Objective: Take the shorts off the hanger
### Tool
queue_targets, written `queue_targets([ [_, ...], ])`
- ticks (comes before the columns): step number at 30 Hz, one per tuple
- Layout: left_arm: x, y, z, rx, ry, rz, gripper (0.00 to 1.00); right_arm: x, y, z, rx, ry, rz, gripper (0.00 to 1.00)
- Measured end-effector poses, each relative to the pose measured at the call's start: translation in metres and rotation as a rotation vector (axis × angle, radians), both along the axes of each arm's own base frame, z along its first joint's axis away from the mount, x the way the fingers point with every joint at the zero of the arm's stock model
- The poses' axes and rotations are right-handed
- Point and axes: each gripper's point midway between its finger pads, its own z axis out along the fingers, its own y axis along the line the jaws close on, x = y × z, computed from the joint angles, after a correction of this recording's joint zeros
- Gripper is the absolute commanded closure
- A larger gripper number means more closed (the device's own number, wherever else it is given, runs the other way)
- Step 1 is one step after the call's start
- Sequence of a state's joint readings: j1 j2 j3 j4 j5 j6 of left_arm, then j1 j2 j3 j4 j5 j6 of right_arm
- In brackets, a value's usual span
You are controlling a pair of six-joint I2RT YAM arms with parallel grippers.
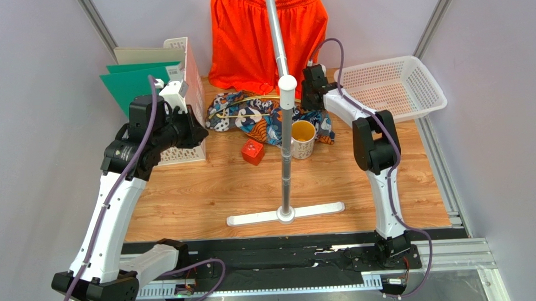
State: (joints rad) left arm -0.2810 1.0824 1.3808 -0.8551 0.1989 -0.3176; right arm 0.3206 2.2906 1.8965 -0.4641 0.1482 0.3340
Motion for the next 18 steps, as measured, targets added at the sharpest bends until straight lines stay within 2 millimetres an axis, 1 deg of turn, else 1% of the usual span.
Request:
queue_targets([
  [5,-0.001,0.0,0.0,0.01,-0.006,-0.005,0.9,0.001,0.001,-0.012,-0.026,0.008,0.027,0.76],
  [9,-0.001,0.001,0.0,0.013,-0.008,-0.001,0.9,0.0,0.001,-0.024,-0.048,0.023,0.046,0.74],
  [16,-0.006,0.0,-0.001,0.018,0.001,-0.004,0.9,0.005,0.005,-0.03,-0.064,0.014,0.056,0.74],
  [18,-0.007,0.0,-0.001,0.017,0.006,-0.005,0.9,0.008,0.008,-0.03,-0.067,0.008,0.057,0.78],
])
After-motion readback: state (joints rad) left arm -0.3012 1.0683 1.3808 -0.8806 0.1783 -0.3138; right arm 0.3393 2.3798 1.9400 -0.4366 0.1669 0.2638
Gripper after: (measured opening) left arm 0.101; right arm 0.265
